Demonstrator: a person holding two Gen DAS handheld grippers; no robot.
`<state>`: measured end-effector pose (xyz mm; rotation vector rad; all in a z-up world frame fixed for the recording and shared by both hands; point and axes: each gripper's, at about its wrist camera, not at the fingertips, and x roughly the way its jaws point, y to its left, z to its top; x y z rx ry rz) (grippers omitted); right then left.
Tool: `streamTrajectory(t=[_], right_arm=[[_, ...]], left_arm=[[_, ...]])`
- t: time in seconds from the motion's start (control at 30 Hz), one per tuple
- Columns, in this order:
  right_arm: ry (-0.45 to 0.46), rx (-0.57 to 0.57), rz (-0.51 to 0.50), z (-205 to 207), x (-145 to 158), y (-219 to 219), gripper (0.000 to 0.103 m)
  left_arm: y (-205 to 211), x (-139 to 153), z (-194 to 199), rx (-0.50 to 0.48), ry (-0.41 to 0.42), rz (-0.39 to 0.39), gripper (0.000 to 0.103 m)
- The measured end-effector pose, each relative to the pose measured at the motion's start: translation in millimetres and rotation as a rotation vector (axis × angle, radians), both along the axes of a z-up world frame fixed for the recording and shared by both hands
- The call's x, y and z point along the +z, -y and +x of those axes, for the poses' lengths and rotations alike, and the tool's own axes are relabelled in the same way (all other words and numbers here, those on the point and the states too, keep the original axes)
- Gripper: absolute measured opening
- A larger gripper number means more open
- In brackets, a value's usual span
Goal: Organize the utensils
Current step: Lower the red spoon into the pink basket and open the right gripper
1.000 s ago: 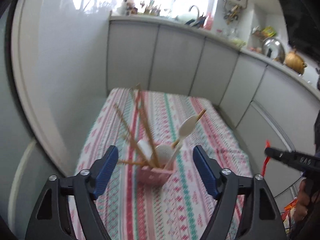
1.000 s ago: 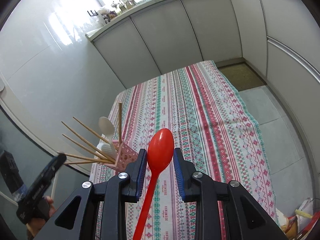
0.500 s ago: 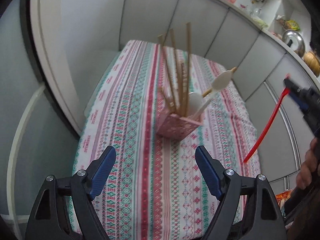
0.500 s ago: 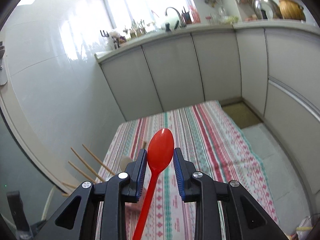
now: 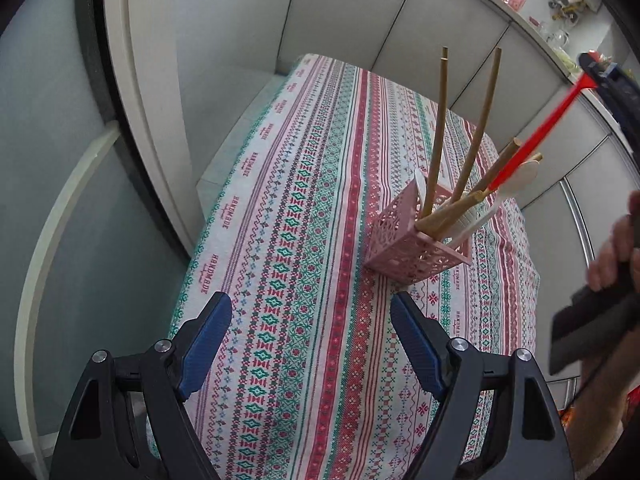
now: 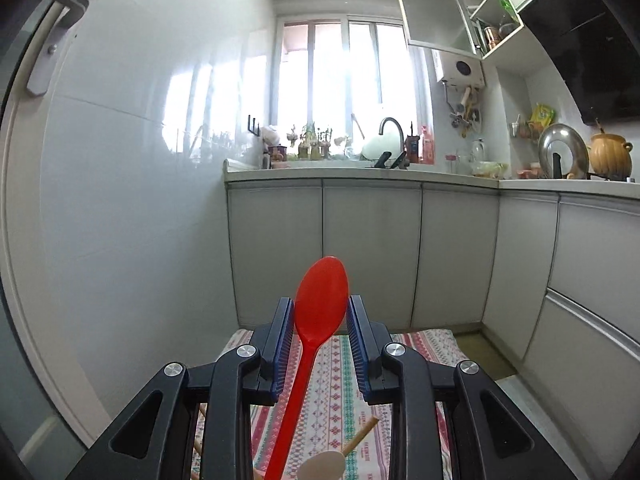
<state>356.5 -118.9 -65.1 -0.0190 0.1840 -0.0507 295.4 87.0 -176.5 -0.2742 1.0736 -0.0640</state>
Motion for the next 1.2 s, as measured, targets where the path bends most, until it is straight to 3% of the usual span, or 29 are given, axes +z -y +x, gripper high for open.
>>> streamTrajectory(t=[0.3, 0.63, 1.03, 1.2], right_arm=[[-0.071, -0.016, 0.04, 34.4, -43.9, 3.5, 0.027], [0.074, -0.05, 0.018, 13.6, -26.0, -1.3, 0.027], [-0.068, -0.025, -0.022, 25.5, -73.3, -10.1, 0.027], [-0.123, 0.008, -0.008, 16.9, -77.9, -11.1, 0.028]], left_arm=[[2.7, -3.6, 7.0, -0.011, -0.013, 0.009, 0.084], [1.3, -5.5, 7.3, 0.0, -0.021, -0.001, 0.084], [4.7, -3.8, 9.1, -0.005, -0.021, -0.001, 0.084], [0.4, -4.3, 9.8, 0.016, -0.023, -0.008, 0.084]])
